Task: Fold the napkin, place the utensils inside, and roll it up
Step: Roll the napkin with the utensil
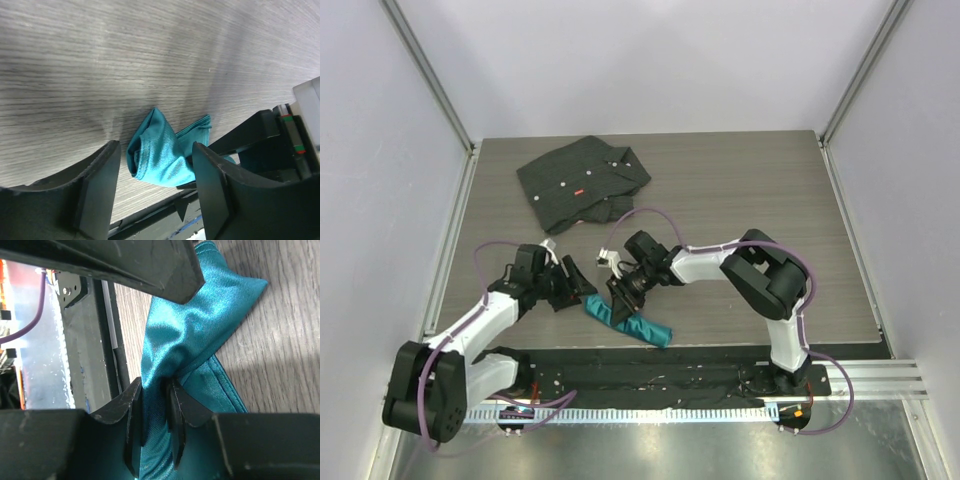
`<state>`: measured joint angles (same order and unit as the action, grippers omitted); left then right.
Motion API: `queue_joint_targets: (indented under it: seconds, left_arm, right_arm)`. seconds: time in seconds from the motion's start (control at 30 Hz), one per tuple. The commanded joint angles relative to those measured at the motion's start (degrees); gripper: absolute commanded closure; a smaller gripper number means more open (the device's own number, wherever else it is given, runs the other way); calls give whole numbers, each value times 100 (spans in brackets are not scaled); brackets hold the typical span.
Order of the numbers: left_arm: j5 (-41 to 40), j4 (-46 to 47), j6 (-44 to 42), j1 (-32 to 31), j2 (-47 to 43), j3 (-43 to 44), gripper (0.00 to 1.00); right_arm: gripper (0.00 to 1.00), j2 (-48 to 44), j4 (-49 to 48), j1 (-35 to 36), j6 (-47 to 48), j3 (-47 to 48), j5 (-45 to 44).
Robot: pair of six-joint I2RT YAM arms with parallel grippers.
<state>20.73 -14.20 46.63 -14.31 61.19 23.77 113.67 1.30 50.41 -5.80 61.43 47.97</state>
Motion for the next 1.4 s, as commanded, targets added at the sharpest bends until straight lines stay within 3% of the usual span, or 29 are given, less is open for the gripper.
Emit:
queue_joint_targets:
  seconds: [0.0, 0.4, 0.53, 0.57, 0.63, 0.77, 0.93, 1.1, 1.37]
  left_arm:
    - [256, 549, 118, 15, 130, -65, 42]
    - [704, 1033, 285, -2, 675, -268, 78]
    - [783, 1033, 250, -2, 798, -276, 97]
    - [792, 1033, 250, -2, 816, -276, 100]
    - [792, 1033, 241, -2, 860, -276, 100]
    - [783, 989, 250, -2, 886, -250, 100]
    - [722, 822, 259, -2, 912, -119, 100]
    - [599, 471, 224, -2, 983, 31, 100]
    - [616, 383, 224, -2, 1088, 119, 100]
  right_arm:
    - [71, 340, 476, -67, 106, -35, -244]
    - [71, 341, 529, -190, 114, 36, -340]
    - [64, 139, 932, -216, 290, 246, -752]
    - [57, 69, 1107, -207, 316, 334, -858]
    - [45, -168, 1301, -216, 378, 431, -1104]
    - [37, -634, 1522, -164, 387, 537, -1595]
    - [34, -1355, 1601, 240, 518, 440, -2922]
    - [34, -1699, 1637, 1267, 756, 405, -4599]
    - [35, -1295, 1645, 1893, 879, 519, -5254]
